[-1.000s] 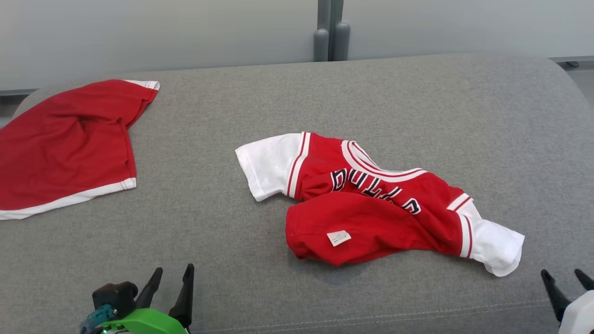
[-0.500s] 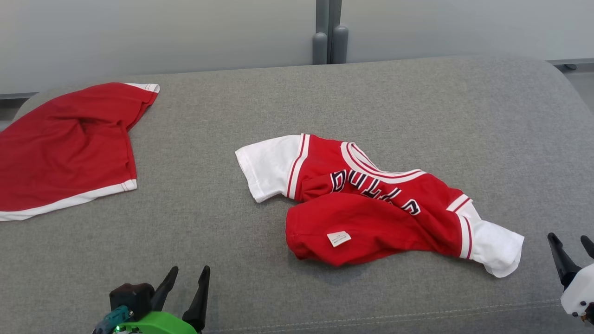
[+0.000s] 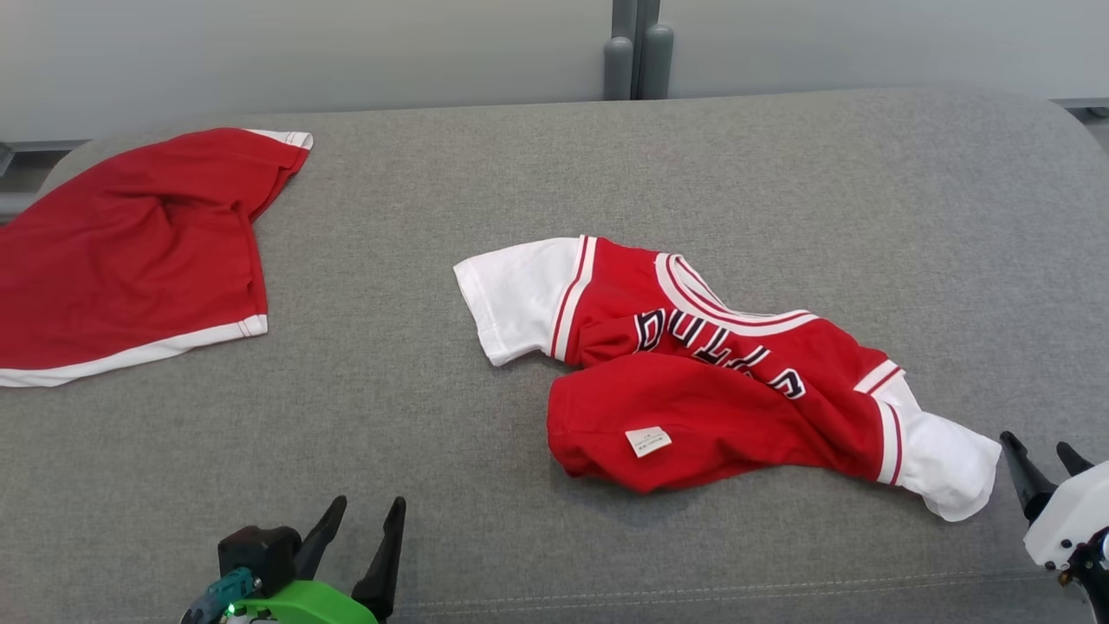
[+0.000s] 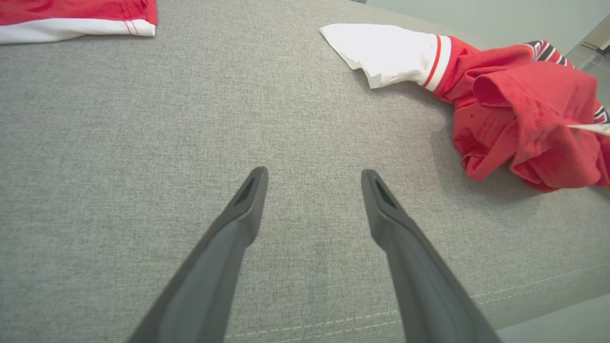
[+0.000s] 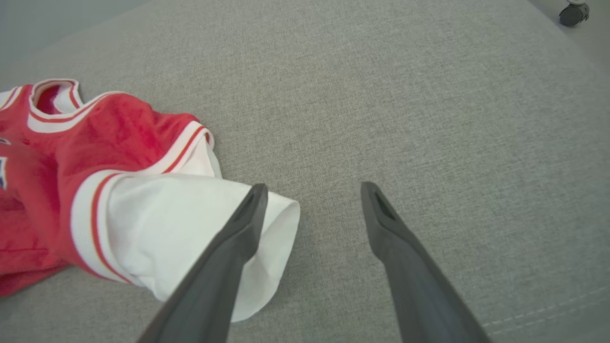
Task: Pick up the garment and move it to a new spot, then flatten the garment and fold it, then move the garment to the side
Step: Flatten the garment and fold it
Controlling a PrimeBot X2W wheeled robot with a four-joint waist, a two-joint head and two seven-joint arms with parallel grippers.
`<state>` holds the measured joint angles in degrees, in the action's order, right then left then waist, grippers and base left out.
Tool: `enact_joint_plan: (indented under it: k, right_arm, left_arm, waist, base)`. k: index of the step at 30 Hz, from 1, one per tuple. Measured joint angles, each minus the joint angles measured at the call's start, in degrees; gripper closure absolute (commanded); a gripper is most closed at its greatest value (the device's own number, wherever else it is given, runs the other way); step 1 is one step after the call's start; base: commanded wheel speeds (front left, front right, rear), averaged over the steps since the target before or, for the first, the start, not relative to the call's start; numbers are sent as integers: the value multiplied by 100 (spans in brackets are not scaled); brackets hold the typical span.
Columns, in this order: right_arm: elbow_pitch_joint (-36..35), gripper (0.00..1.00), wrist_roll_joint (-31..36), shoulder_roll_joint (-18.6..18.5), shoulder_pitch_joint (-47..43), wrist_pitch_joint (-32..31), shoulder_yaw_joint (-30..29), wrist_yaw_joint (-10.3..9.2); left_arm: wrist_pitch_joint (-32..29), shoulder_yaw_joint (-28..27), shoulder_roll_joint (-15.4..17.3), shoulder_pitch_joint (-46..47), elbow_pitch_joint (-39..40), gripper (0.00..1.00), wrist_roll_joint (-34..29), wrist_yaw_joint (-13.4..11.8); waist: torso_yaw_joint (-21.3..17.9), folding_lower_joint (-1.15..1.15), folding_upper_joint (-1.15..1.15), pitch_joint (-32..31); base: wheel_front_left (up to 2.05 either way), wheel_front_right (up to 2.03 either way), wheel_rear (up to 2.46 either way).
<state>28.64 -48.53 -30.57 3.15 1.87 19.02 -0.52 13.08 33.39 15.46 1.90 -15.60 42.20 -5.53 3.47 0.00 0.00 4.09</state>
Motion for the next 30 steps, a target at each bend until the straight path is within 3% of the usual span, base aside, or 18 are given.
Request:
enact_joint_plan:
  k: [12,30]
  right_arm:
    - [342,0,-104,178,125,-294,138,218]
    - [305,0,-221,-113,-101,-318,179,548]
  left_arm:
    - [-43,-12,-2,18,36,0,-5,-2]
    - [-43,-132,0,-13,37,0,-2,-42]
  waist:
    - [86,0,0,46]
    - [-126,0,0,-113]
  base:
    - [0,0,0]
    - [0,0,0]
